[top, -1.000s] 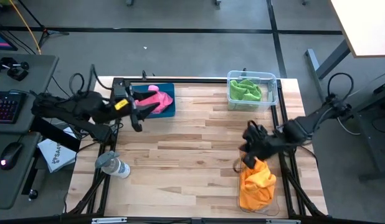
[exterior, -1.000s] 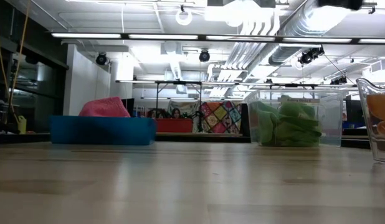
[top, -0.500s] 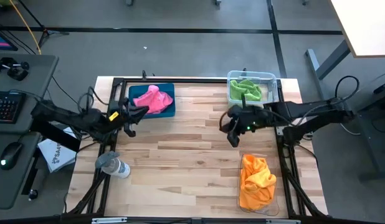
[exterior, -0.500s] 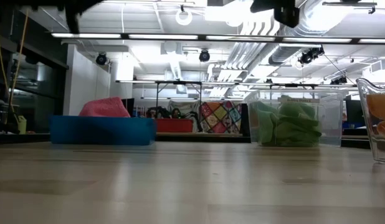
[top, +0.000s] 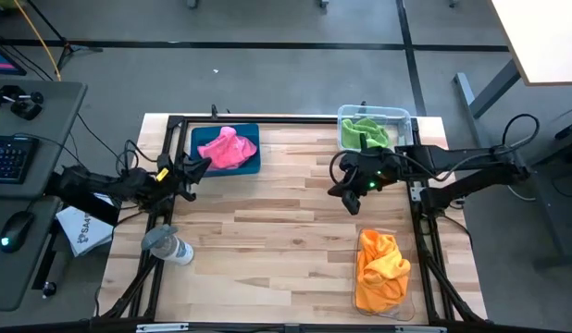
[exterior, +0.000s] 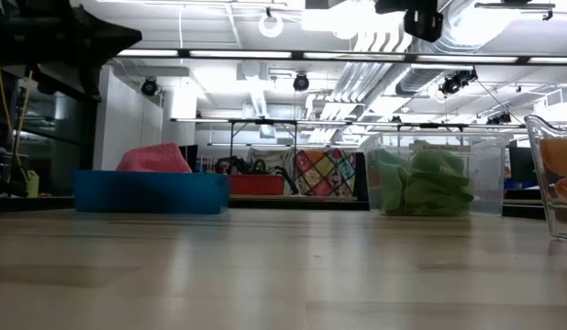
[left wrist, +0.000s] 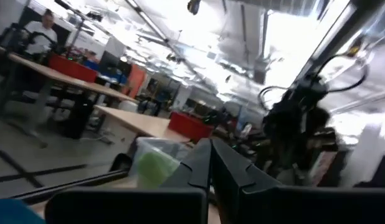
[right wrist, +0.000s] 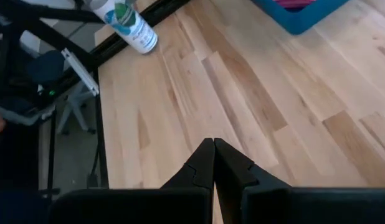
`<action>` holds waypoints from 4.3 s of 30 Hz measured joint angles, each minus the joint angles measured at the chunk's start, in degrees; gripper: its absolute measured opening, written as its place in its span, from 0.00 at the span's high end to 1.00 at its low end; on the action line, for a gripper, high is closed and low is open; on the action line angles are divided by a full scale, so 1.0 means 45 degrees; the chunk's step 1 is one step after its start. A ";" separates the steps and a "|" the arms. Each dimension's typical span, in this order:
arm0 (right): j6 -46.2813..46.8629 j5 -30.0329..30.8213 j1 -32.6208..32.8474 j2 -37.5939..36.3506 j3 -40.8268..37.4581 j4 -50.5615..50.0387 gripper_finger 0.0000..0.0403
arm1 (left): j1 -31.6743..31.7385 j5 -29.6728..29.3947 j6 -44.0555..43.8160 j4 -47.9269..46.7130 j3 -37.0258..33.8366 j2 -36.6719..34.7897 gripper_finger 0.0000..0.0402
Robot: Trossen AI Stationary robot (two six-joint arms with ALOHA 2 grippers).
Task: Sort microfiber towel by color & place in baskets
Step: Return to Home Position
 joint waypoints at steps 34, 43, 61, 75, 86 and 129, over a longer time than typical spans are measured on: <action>0.1577 -0.3403 -0.2639 -0.9876 -1.4697 1.4704 1.00 | 0.0324 0.1105 -0.1508 -0.2198 0.0005 -0.1478 1.00; -0.1380 -0.0180 -0.1176 -1.2412 -1.4916 1.3333 1.00 | 0.0324 0.1100 -0.1503 -0.2198 0.0005 -0.1478 1.00; -0.1432 0.1067 -0.1174 -1.2660 -1.4916 0.9964 1.00 | 0.0322 0.1096 -0.1503 -0.2235 0.0005 -0.1478 1.00; -0.1427 0.1061 -0.1070 -1.5263 -1.4921 0.8908 1.00 | 0.0319 0.1091 -0.1503 -0.2621 0.0005 -0.1464 1.00; -0.1428 0.1062 -0.1044 -1.5264 -1.4921 0.8734 1.00 | 0.0353 0.1076 -0.1498 -0.2999 0.0010 -0.1881 1.00; -0.1428 0.1058 -0.1093 -1.5189 -1.4926 0.8721 1.00 | 0.0139 0.1095 -0.1503 -0.3228 0.0005 -0.1755 1.00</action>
